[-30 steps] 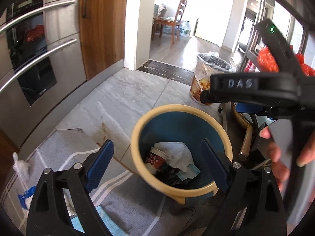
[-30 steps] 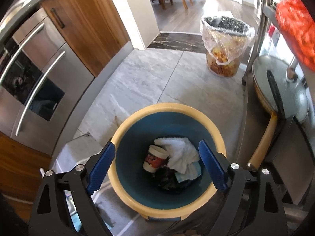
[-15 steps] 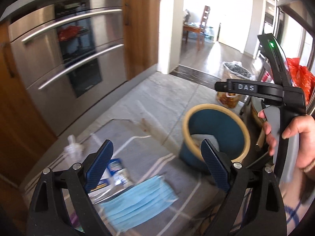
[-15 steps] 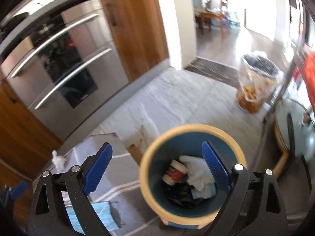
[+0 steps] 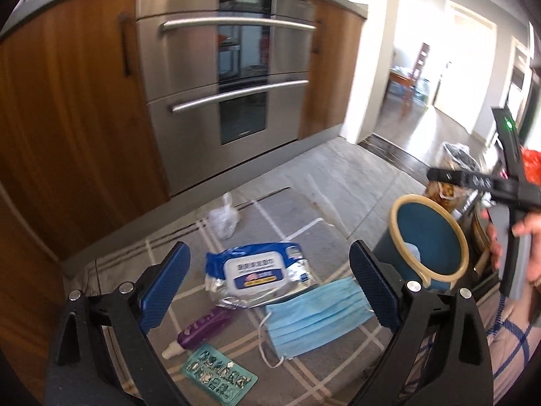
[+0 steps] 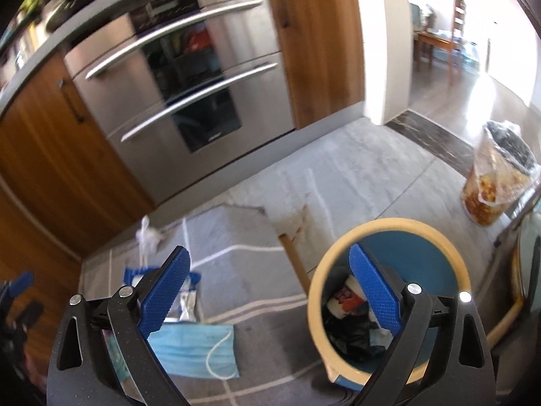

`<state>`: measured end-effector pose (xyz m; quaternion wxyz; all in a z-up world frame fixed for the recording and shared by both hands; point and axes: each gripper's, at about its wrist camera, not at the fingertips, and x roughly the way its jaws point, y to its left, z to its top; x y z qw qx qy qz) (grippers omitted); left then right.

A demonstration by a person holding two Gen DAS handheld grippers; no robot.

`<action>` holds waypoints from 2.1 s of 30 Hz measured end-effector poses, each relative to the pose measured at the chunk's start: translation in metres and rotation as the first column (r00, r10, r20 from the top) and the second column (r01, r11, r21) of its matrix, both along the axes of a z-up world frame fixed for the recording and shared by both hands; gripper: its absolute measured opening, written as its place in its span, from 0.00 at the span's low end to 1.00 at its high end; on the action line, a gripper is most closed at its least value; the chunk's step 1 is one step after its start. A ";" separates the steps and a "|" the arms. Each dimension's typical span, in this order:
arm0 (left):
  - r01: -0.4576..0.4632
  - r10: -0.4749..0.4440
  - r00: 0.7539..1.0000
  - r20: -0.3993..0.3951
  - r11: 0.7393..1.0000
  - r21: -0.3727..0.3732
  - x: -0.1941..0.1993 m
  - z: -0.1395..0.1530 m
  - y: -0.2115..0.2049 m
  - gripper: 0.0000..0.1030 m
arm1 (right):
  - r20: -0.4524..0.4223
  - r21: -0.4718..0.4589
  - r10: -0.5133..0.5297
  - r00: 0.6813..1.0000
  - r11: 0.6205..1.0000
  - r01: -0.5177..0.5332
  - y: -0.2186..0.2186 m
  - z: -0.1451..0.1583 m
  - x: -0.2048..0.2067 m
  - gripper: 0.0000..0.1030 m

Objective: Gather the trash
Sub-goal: 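Move both tools back over the blue mask and purple bottle on the cloth, then grasp the purple bottle with the left tool while the right tool grasps the blue mask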

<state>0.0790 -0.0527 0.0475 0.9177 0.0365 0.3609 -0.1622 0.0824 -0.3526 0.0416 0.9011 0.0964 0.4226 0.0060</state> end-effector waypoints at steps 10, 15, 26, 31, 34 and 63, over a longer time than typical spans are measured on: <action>-0.108 0.102 0.990 -0.102 0.992 -0.061 0.021 -0.025 0.030 0.91 | -0.184 -0.020 0.154 0.971 0.987 -0.161 0.055 -0.039 0.004 0.92; -0.110 0.105 0.989 -0.109 0.993 -0.046 0.023 -0.031 0.034 0.91 | -0.277 0.011 0.159 0.948 0.987 -0.162 0.081 -0.066 -0.003 0.91; -0.213 0.235 0.960 -0.154 0.966 0.146 0.047 -0.072 0.057 0.91 | -0.476 -0.041 0.009 0.880 0.999 -0.033 0.099 -0.144 -0.006 0.64; -0.283 0.292 0.931 -0.220 0.956 0.074 0.053 -0.077 0.077 0.91 | -0.560 -0.025 -0.006 0.828 1.000 -0.010 0.090 -0.167 -0.006 0.30; -0.280 0.291 0.929 -0.230 0.957 0.080 0.053 -0.079 0.076 0.91 | -0.547 -0.012 0.021 0.837 0.999 -0.032 0.091 -0.164 -0.007 0.10; 0.033 0.084 0.914 -0.398 0.960 0.277 0.041 -0.178 0.051 0.80 | -0.220 0.124 0.106 0.970 0.989 -0.080 0.100 -0.060 0.006 0.02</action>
